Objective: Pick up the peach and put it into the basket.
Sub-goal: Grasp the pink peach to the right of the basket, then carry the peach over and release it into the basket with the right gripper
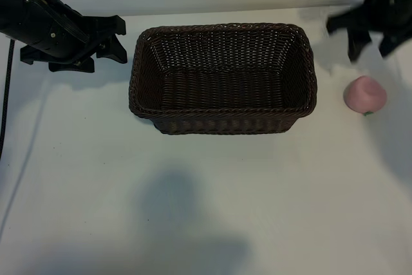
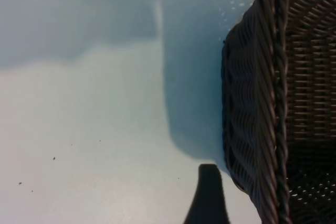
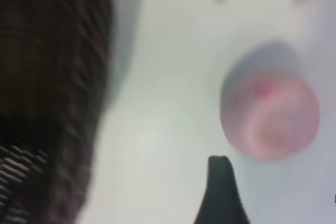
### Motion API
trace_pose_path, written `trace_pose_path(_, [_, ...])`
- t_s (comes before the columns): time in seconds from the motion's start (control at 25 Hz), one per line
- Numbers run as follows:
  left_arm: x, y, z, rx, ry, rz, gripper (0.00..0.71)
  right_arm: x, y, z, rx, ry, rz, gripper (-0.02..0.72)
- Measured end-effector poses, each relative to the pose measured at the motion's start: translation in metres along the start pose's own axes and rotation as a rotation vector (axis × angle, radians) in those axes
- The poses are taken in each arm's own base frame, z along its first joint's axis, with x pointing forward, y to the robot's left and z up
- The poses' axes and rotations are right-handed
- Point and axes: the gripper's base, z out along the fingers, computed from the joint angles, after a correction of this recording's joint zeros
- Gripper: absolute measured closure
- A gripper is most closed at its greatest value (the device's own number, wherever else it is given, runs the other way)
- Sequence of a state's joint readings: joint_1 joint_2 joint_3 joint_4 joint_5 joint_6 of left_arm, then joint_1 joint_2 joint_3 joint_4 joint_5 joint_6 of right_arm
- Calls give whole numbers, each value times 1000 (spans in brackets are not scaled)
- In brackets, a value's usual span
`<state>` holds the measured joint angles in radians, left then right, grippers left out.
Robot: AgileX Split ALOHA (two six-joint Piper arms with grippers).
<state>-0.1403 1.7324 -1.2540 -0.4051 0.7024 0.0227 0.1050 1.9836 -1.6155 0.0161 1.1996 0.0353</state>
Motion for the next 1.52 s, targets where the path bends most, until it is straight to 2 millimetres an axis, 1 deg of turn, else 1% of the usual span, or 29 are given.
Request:
trace_pose_path(0.16, [0, 0, 0, 0, 0, 0, 120, 8, -1, 15, 3, -55, 11, 198])
trace_pose_path(0.4, [0, 0, 0, 0, 0, 0, 120, 24, -2, 52, 1, -98, 30, 198])
trace_pose_path(0.56, [0, 0, 0, 0, 0, -3, 120, 31, -3, 72, 1, -150, 46, 201])
trace_pose_path(0.6, [0, 0, 0, 0, 0, -3, 120, 32, -4, 75, 5, -157, 49, 214])
trace_pose_path(0.68, [0, 0, 0, 0, -1, -3, 120, 32, -5, 78, 11, -164, 60, 286])
trace_pose_path(0.72, [0, 0, 0, 0, -1, -3, 120, 32, -5, 79, 18, -169, 68, 353])
trace_pose_path(0.8, [0, 0, 0, 0, -2, -3, 121, 31, -7, 79, 36, -179, 80, 527])
trace_pose_path(0.84, [0, 0, 0, 0, -2, -3, 121, 31, -8, 78, 50, -182, 84, 585])
trace_pose_path(0.88, [0, 0, 0, 0, -2, -3, 121, 31, -10, 78, 63, -184, 87, 627])
trace_pose_path(0.92, [0, 0, 0, 0, -2, -3, 121, 31, -11, 78, 75, -185, 83, 650])
trace_pose_path(1.04, [0, 0, 0, 0, -2, -3, 121, 32, -12, 70, 93, -200, 77, 661])
trace_pose_path(1.16, [0, 0, 0, 0, -2, -3, 121, 34, -13, 48, 102, -223, 76, 661])
trace_pose_path(1.4, [0, 0, 0, 0, -2, -3, 121, 29, -13, -30, 121, -264, 69, 661])
trace_pose_path(1.52, [0, 0, 0, 0, -2, -2, 121, 24, -9, -60, 82, -267, 54, 661])
